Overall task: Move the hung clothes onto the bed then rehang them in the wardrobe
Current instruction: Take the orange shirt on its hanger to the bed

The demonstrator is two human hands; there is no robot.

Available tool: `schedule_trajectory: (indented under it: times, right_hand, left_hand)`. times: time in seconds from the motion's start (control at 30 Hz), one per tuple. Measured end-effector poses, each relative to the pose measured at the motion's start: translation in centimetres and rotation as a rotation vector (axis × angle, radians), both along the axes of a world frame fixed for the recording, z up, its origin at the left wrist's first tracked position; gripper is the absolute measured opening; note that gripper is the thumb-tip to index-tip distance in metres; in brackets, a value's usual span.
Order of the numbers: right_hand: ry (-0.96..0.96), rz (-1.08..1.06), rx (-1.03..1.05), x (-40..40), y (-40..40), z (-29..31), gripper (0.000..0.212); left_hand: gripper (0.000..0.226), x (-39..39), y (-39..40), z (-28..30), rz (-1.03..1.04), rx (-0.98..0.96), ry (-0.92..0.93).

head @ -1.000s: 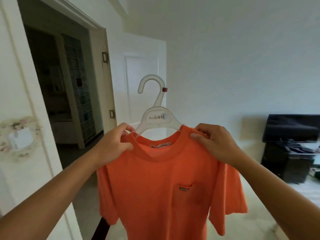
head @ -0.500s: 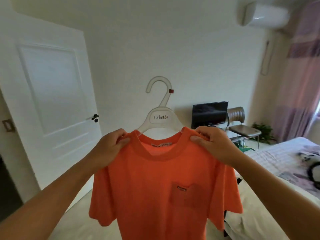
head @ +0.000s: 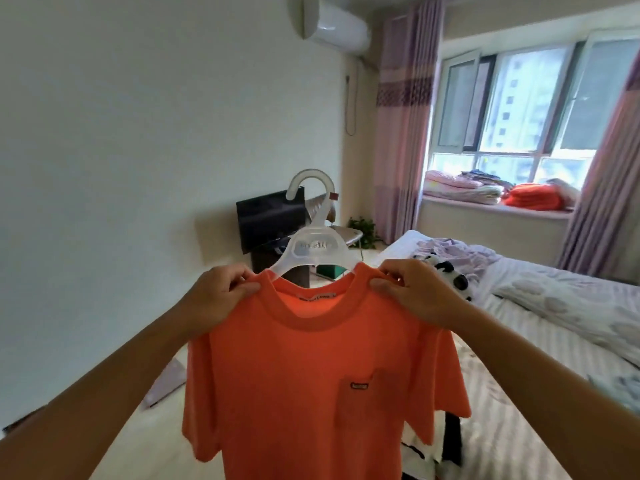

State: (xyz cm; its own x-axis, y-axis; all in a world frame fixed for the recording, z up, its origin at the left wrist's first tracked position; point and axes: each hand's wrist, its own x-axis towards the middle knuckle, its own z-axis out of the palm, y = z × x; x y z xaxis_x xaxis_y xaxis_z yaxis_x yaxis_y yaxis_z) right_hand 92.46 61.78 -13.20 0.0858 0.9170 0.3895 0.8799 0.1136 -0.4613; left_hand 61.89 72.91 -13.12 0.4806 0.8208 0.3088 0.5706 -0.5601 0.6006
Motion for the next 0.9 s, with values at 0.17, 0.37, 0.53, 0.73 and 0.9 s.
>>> schedule_trajectory:
  times: [0.17,0.37,0.53,0.73,0.9]
  right_hand:
    - [-0.052,-0.168,-0.095,5.1,1.0,-1.7,0.027]
    - [-0.050,-0.286,-0.182,10.6,1.8,-4.0,0.015]
    - [-0.080,-0.339,-0.250,16.1,4.0,-6.8,0.013]
    - [-0.067,-0.356,-0.395,23.3,8.2,-10.8,0.007]
    - [-0.081,-0.352,-0.482,28.7,12.5,-13.2,0.029]
  left_hand:
    - [0.010,6.4,5.4,-1.4,-0.182,-0.027,0.107]
    - [0.009,14.6,10.6,-4.6,-0.294,-0.049,0.174]
    - [0.009,21.8,14.9,-7.8,-0.314,-0.041,0.260]
    - [0.012,30.1,18.7,-12.1,-0.273,-0.052,0.352]
    - [0.016,35.9,22.3,-14.9,-0.239,-0.081,0.419]
